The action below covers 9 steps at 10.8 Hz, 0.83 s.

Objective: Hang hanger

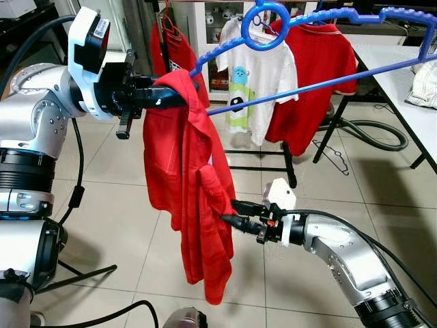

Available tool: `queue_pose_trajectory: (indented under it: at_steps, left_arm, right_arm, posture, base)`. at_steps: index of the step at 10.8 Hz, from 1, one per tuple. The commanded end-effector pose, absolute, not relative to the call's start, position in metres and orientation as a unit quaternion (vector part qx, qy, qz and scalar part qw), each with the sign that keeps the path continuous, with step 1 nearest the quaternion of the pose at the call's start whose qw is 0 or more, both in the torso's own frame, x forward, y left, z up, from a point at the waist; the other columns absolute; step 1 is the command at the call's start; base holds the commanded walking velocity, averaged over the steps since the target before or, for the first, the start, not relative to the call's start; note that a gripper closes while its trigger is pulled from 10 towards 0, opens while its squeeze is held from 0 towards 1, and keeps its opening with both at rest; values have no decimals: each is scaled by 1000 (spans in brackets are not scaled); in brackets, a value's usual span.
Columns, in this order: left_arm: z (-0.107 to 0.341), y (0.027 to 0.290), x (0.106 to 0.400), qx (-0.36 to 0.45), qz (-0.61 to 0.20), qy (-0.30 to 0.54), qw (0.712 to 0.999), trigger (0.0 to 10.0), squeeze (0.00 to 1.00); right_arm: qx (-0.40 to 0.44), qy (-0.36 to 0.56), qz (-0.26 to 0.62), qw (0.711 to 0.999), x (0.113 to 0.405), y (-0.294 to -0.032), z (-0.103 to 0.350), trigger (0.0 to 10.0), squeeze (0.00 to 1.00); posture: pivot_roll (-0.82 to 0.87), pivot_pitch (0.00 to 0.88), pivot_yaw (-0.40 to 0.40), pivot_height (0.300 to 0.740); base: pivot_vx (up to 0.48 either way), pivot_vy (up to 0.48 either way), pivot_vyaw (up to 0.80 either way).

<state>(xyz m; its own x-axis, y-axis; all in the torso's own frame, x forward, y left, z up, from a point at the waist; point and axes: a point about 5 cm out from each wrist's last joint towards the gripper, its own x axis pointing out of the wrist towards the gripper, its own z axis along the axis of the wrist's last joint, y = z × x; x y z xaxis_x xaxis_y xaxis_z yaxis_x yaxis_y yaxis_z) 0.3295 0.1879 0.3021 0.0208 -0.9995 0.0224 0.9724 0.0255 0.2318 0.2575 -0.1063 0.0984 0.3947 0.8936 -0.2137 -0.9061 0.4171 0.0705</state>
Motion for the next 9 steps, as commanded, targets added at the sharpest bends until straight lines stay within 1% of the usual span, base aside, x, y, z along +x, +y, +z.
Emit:
queue_pose_trajectory:
  at_steps: [1,3,6,7,9]
  left_arm:
    - [316,190,329,84,-688,-115,712,0,0]
    - [315,190,329,83,-687,-115,712,0,0]
    - [312,194,327,81,-684,-111,717,0,0]
    - [307,197,325,80,-682,-103,720,0,0]
    - [293,199,320,78,-683,-80,722,0,0]
  right_arm:
    - [-36,103,525,844,263,-110,101,0,0]
    - [-39,105,517,849,265,-113,100,0,0]
    - [-75,128,505,851,261,-130,92,0,0]
    - [-100,136,479,862,263,-144,89,0,0]
    - [-150,149,386,898,273,-180,86,0,0]
  posture:
    - [73,0,79,740]
    - [73,0,77,740]
    - [72,0,75,740]
    - [70,0,75,740]
    - [66,0,77,740]
  base:
    - [0,0,0]
    - [0,0,0]
    - [0,0,0]
    - [0,0,0]
    - [0,0,0]
